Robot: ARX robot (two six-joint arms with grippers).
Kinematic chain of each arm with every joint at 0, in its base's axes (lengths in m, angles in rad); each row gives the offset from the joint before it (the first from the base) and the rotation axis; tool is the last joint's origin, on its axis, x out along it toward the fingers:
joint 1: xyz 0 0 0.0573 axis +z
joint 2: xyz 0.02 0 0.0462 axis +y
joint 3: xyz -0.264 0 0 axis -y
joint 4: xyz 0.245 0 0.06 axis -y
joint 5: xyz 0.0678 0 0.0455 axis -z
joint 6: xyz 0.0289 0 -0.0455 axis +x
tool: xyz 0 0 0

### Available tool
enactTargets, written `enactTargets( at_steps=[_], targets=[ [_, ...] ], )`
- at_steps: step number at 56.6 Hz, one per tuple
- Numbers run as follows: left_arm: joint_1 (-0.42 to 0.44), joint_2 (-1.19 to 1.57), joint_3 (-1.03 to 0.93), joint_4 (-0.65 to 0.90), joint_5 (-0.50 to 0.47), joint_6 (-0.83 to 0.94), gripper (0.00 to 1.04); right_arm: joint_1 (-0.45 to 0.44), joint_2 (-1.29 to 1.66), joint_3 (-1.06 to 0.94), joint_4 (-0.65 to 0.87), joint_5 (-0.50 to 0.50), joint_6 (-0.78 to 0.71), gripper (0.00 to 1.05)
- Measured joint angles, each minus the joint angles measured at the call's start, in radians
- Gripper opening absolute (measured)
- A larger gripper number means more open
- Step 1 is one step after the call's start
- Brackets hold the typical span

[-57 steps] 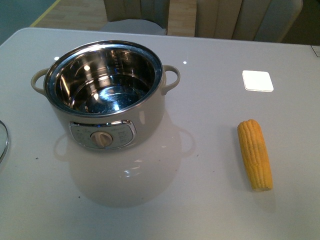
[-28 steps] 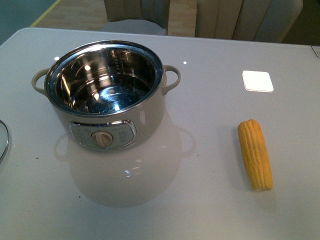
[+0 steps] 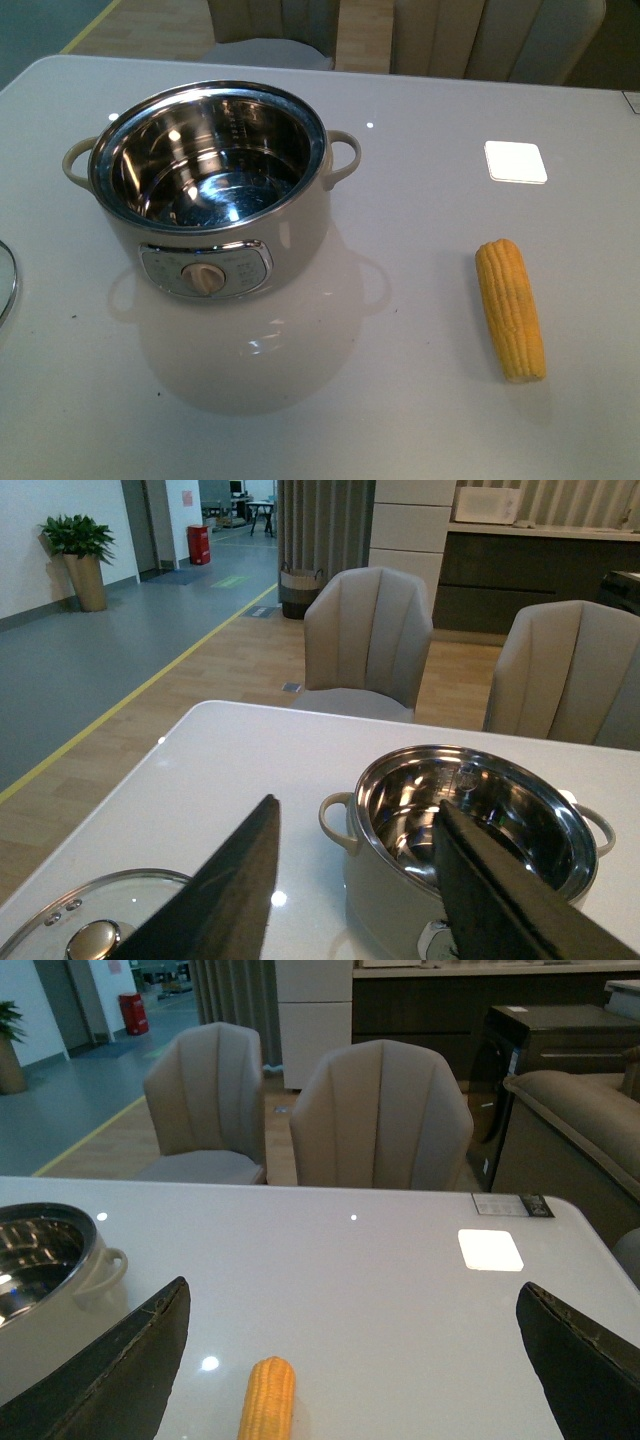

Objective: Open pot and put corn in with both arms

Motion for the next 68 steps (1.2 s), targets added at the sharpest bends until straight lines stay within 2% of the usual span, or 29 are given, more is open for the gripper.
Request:
enactTargets(
  at_steps=[16,20,21,23,25,27,34,50,59,68],
  targets=[
    [0.000,0.000,0.000,0.000,0.000,0.000,0.99,0.000,0.000,0.000,0.000,0.000,0.000,0.96],
    [0.000,0.000,0.000,0.000,0.000,0.003,0.98,-0.004,0.018,0.009,-0.030,-0.011,0.010,0.96],
    [0.000,0.000,0.000,0.000,0.000,0.002,0.97,-0.008,0.046,0.037,-0.100,-0.035,0.029,0.96],
    [0.000,0.000,0.000,0.000,0.001,0.003,0.98,-0.011,0.216,0.140,-0.333,-0.039,0.102,0.96],
    [0.000,0.000,0.000,0.000,0.001,0.002,0.98,0.005,0.322,0.180,-0.426,-0.011,0.129,0.96],
    [0.000,0.000,0.000,0.000,0.000,0.002,0.98,0.029,0.404,0.185,-0.439,0.014,0.142,0.96],
    [0.000,0.000,0.000,0.000,0.000,0.003,0.98,0.074,0.591,0.184,-0.308,0.045,0.146,0.96],
    [0.000,0.000,0.000,-0.001,0.000,0.002,0.98,0.116,1.166,0.234,0.154,0.071,0.113,0.96],
    [0.000,0.000,0.000,-0.001,0.000,0.003,0.98,0.165,1.452,0.307,0.310,0.059,0.111,0.96],
    [0.000,0.000,0.000,-0.001,0.000,0.003,0.98,0.224,1.649,0.375,0.389,0.080,0.104,0.96]
  ],
)
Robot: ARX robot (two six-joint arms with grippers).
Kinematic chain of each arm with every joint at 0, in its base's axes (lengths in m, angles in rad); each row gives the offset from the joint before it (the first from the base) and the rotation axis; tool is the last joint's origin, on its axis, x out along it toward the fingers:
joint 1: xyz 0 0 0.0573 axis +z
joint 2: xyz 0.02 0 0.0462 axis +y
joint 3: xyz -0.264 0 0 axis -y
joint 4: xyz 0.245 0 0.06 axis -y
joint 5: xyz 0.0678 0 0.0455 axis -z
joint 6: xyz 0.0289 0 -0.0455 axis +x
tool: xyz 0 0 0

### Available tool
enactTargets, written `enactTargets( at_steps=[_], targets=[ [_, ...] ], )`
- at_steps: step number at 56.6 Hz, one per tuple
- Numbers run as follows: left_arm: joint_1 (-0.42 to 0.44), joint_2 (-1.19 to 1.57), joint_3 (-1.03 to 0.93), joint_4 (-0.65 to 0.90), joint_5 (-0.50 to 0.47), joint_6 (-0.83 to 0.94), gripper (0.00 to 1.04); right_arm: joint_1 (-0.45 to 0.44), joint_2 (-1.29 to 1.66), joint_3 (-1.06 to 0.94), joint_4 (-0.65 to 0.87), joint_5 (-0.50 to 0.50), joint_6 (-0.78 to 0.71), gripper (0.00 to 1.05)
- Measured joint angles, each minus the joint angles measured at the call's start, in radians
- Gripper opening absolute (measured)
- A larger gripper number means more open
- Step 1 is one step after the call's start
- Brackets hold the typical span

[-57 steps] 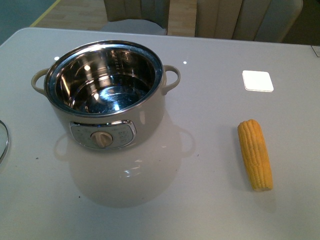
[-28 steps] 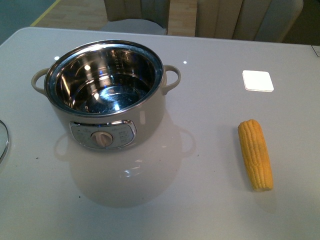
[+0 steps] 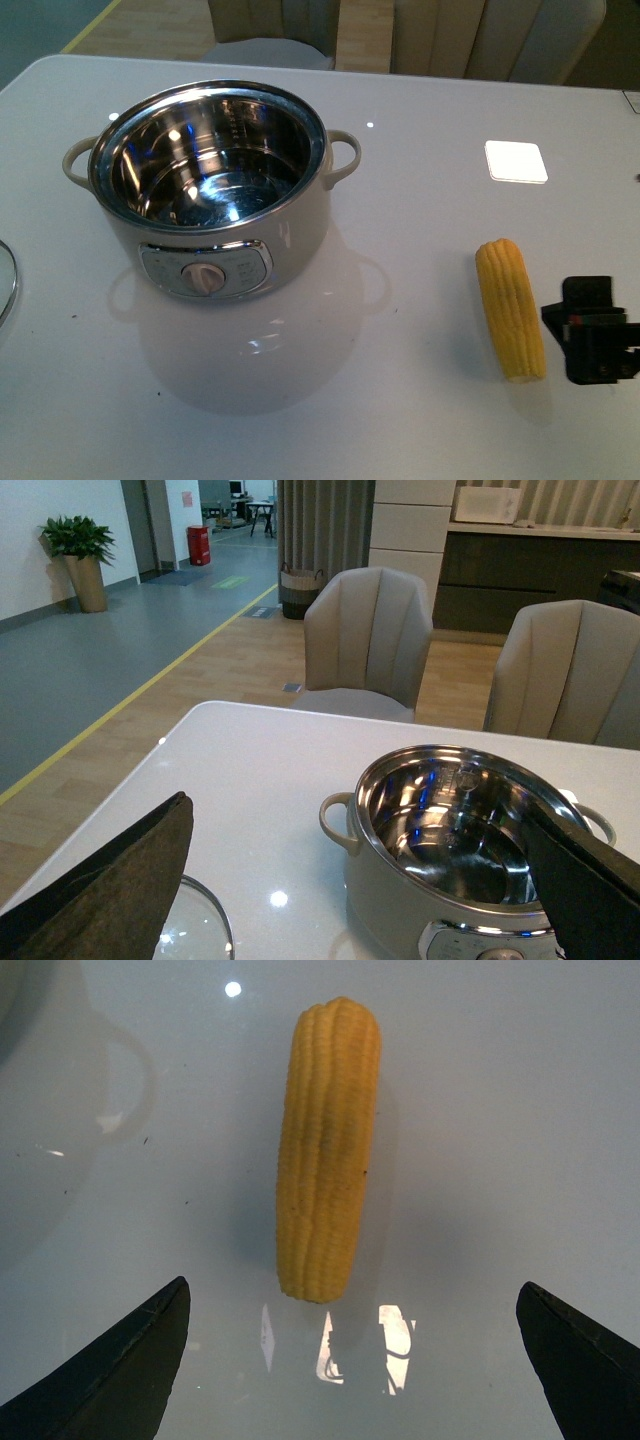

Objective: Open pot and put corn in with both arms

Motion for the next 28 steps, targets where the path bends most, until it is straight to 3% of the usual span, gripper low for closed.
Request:
enactTargets(
  at_steps=[28],
  targets=[
    [0.000,0.000,0.000,0.000,0.000,0.000,0.98,0.031,0.357,0.209,0.009,0.051,-0.019,0.96]
  ],
)
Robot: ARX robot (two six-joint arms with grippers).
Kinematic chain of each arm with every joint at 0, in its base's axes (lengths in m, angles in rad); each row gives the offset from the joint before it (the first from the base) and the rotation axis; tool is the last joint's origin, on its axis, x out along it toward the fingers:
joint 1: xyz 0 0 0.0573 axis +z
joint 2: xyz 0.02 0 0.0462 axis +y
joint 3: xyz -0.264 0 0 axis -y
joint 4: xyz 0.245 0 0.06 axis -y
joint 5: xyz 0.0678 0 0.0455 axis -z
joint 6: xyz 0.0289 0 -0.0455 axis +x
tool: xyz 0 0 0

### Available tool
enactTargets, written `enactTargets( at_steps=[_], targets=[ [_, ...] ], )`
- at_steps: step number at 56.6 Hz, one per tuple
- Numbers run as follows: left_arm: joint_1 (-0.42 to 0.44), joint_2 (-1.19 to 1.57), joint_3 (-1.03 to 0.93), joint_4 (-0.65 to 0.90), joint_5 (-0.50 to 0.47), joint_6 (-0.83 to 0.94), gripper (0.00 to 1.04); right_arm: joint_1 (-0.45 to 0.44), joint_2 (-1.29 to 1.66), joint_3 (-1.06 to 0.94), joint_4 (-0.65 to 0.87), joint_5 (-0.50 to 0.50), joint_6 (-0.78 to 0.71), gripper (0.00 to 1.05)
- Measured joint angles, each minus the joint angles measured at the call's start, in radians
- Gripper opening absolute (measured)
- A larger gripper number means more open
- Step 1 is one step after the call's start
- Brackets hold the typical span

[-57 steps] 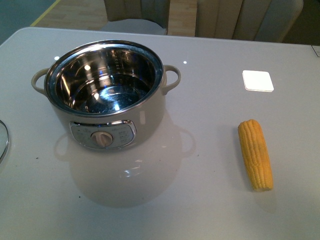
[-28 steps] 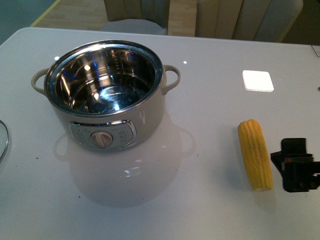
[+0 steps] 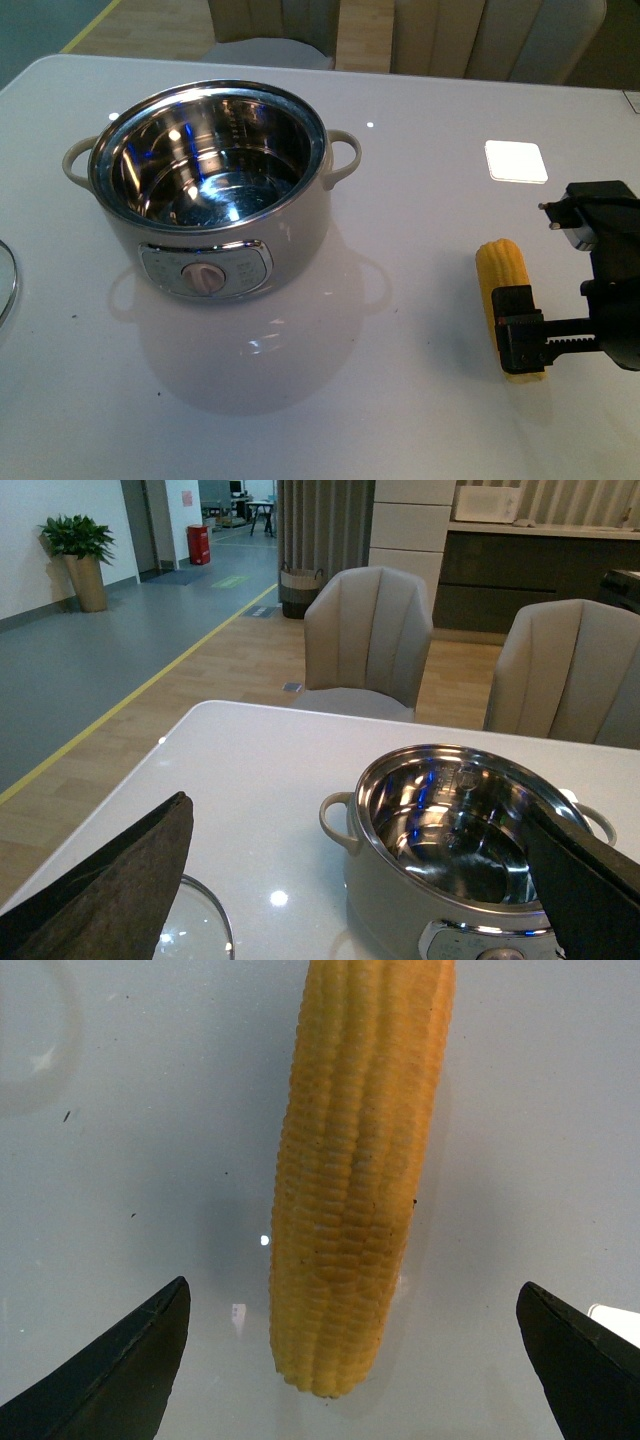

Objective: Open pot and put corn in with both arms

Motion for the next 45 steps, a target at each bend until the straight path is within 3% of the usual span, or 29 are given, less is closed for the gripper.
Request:
enactTargets(
  at_steps=[34,45],
  targets=[
    [0.000,0.000,0.000,0.000,0.000,0.000,0.98,-0.018,0.267,0.193,0.000,0.021,0.029,0.96],
    [0.000,0.000,0.000,0.000,0.000,0.000,0.98,-0.012,0.274,0.199,-0.001,0.016,0.031,0.72]
  ],
)
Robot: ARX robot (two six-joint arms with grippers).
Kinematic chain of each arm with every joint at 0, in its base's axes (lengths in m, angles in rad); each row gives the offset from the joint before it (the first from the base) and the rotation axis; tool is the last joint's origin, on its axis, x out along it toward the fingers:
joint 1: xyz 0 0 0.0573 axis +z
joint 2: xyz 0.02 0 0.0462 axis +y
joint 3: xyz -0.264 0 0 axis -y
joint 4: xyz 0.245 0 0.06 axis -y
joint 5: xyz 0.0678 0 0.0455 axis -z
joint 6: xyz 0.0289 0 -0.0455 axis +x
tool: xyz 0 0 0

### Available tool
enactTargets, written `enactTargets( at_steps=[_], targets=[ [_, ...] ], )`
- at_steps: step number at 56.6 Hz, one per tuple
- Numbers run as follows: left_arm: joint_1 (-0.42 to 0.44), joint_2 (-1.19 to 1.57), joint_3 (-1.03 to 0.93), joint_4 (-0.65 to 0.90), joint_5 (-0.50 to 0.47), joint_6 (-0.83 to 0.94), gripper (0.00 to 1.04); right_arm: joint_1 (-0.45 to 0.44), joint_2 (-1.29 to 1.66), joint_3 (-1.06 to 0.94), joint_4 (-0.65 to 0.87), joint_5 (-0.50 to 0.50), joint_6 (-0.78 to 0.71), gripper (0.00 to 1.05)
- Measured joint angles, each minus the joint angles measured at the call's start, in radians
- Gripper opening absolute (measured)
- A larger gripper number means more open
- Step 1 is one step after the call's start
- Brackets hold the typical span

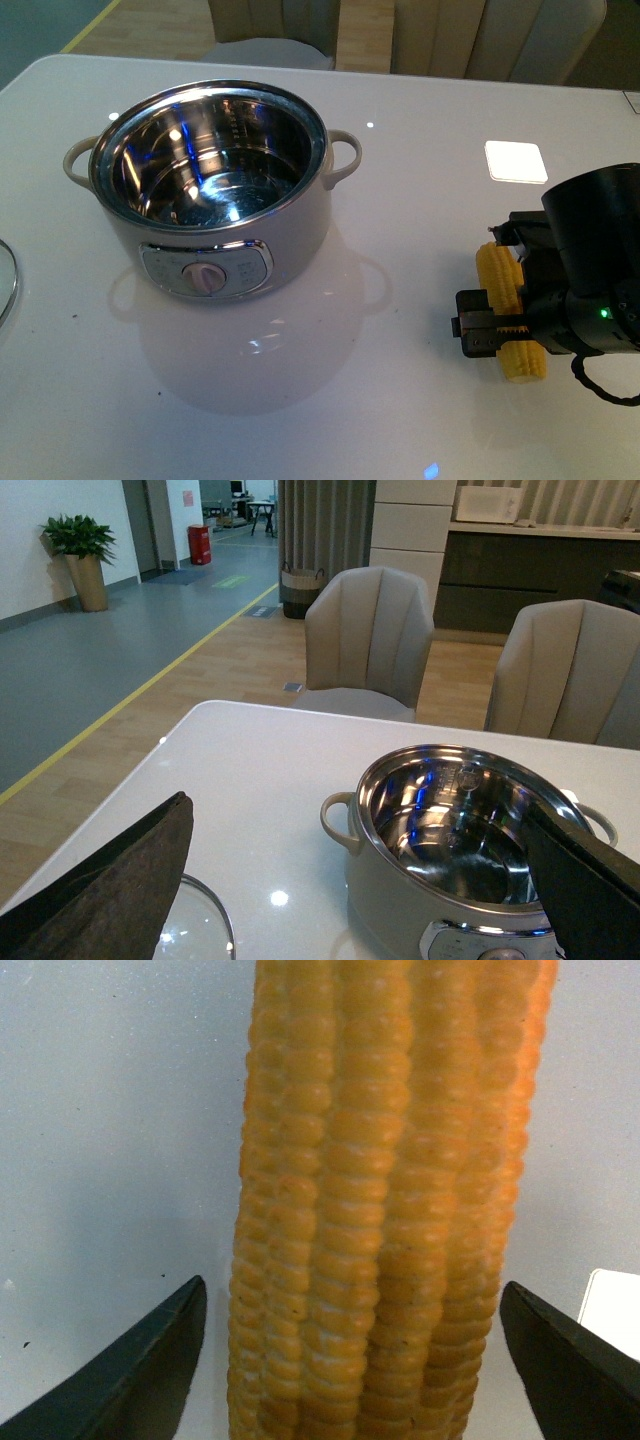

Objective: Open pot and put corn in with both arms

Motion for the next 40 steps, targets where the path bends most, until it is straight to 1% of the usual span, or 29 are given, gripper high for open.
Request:
enactTargets(
  at_steps=[1,2,11,19,26,32,40],
  targets=[
    [0.000,0.000,0.000,0.000,0.000,0.000,0.98,0.001,0.000,0.000,0.000,-0.003,0.000,0.68],
    [0.000,0.000,0.000,0.000,0.000,0.000,0.98,0.002,0.000,0.000,0.000,-0.003,0.000,0.67],
    [0.000,0.000,0.000,0.000,0.000,0.000,0.98,0.002,-0.010,-0.013,-0.019,-0.018,0.000,0.43],
    [0.000,0.000,0.000,0.000,0.000,0.000,0.98,-0.012,-0.048,-0.060,-0.034,-0.047,0.000,0.29],
    [0.000,0.000,0.000,0.000,0.000,0.000,0.98,-0.038,-0.132,-0.134,-0.075,-0.098,0.002,0.23],
    [0.000,0.000,0.000,0.000,0.000,0.000,0.98,-0.046,-0.214,-0.176,-0.100,-0.134,0.013,0.23],
    [0.000,0.000,0.000,0.000,0.000,0.000,0.98,-0.039,-0.392,-0.223,-0.177,-0.196,0.048,0.23]
  ],
)
